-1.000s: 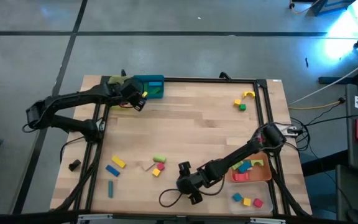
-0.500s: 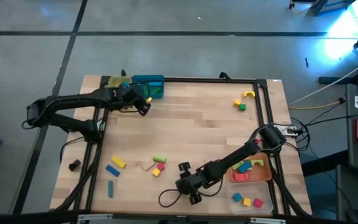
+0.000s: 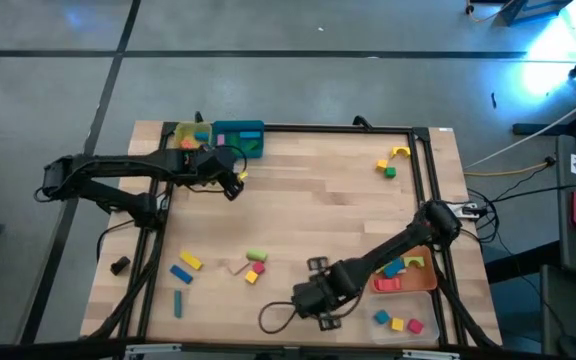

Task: Sort blocks by size
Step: Put the blue square block into the transparent bin

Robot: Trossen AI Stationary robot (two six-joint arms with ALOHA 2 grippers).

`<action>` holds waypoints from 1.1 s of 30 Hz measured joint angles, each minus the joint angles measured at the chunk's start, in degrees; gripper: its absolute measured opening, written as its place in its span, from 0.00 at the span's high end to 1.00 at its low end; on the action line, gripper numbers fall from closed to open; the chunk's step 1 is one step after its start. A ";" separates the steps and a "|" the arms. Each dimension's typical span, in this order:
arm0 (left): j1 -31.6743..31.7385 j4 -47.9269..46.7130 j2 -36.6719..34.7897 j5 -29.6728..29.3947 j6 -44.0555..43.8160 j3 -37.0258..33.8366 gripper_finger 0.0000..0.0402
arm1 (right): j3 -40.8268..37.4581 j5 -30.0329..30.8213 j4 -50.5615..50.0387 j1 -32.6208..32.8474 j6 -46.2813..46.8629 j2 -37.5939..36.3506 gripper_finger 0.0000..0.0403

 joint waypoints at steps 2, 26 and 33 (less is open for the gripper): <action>-1.39 -0.03 0.00 0.79 0.84 0.00 0.58 | 3.37 -1.89 -5.86 1.37 3.85 0.00 0.66; -18.42 -0.23 0.00 11.16 1.91 0.00 0.58 | 6.87 -3.27 -31.76 21.26 46.26 0.17 0.65; -24.33 -0.27 0.17 15.04 1.46 0.00 0.58 | 1.91 -4.61 -31.09 22.46 47.54 0.22 0.64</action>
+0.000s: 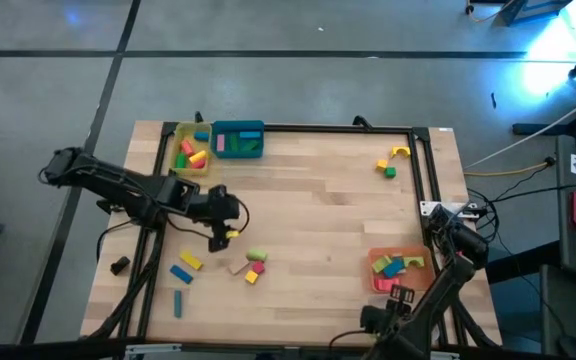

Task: Sort blocks by size
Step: Put the blue square block into the transparent bin, then put the light brown rectangular block into the blue bin

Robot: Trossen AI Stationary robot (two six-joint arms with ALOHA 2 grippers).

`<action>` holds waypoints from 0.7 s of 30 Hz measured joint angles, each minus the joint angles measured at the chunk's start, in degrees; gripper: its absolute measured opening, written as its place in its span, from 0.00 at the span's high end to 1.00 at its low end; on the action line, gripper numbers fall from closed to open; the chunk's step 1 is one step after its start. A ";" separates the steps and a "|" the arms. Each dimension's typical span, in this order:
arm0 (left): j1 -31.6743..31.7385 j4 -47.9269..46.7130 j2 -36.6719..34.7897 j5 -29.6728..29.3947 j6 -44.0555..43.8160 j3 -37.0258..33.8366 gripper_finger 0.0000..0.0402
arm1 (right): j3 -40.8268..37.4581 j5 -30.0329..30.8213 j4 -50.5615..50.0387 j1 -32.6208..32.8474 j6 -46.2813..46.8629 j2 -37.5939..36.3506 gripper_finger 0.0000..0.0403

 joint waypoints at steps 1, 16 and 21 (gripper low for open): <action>-0.85 0.01 0.00 0.03 -0.13 0.00 0.58 | -0.41 0.01 0.38 -0.01 0.00 0.00 0.63; -14.10 -0.05 1.95 -0.27 -18.28 0.00 0.58 | -1.05 0.70 0.98 -0.07 -0.01 0.00 0.47; -18.28 0.38 8.07 -0.46 -18.82 0.00 0.58 | -1.05 0.53 0.98 -0.07 -0.02 0.00 0.48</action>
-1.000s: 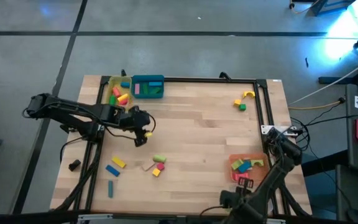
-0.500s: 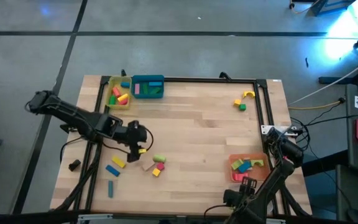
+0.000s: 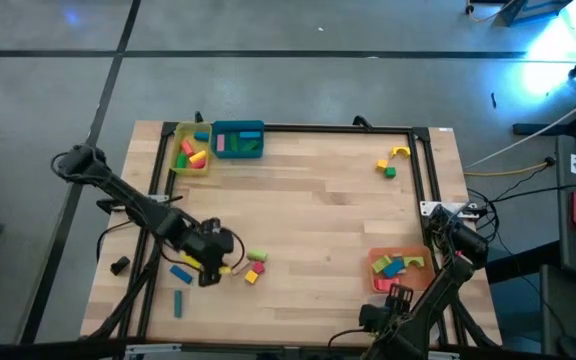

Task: Sort blocks by size
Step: Put the light brown rectangular block into the blue bin

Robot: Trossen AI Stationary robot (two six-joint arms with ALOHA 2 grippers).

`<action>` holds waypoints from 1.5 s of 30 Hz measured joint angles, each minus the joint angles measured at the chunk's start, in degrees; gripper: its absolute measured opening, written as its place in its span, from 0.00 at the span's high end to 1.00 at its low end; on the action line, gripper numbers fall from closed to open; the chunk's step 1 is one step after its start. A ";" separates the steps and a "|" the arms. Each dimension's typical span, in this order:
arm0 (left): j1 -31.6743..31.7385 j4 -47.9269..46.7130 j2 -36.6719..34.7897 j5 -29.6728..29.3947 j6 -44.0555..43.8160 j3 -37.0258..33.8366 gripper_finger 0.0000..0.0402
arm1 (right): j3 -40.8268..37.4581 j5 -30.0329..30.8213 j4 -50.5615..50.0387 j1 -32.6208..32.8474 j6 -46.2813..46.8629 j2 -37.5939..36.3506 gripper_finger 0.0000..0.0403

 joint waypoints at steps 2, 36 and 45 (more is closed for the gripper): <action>-1.19 0.64 2.67 -0.02 -0.31 0.00 0.58 | 0.02 -0.06 -0.02 0.00 0.00 0.00 0.48; -1.85 10.03 19.10 -7.45 -11.24 -0.02 0.58 | 0.09 -0.33 -0.27 0.00 -0.02 0.00 0.48; -1.87 10.08 19.10 -7.39 -16.64 0.00 0.58 | 0.09 -0.33 -0.28 0.00 -0.02 0.00 0.48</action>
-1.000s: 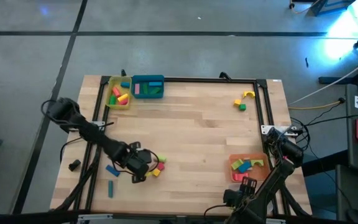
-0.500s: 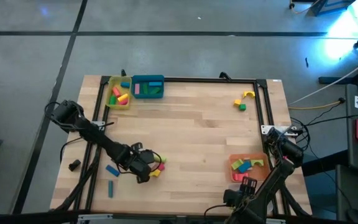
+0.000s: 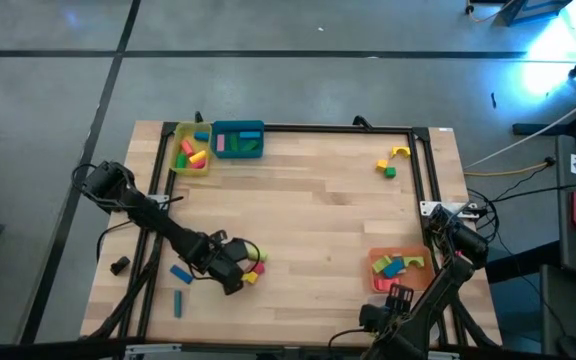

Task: Sort blocks by size
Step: Put the light brown rectangular block into the blue bin

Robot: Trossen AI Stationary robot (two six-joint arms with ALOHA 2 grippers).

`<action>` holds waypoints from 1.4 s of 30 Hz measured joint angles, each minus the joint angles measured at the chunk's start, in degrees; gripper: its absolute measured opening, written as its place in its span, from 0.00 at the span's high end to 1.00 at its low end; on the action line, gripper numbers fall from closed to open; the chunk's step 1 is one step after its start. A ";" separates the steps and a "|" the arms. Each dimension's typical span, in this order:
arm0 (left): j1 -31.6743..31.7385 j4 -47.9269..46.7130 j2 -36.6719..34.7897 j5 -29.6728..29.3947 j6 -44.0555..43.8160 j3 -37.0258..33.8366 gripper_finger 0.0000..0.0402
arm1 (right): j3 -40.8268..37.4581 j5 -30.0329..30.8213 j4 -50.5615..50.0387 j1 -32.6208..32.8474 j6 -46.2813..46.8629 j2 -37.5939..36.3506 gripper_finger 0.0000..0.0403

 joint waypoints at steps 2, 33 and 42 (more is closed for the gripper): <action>0.00 0.09 0.00 -0.02 -0.89 -0.02 0.58 | 0.00 0.00 0.00 0.00 0.00 0.00 0.48; -0.01 -2.60 0.01 1.08 6.36 -0.17 0.72 | 0.00 1.59 0.04 -6.14 -4.79 0.00 0.48; 7.85 -11.81 -11.55 -1.19 13.86 -0.08 0.72 | 0.00 14.47 0.71 -11.87 -18.18 0.00 0.48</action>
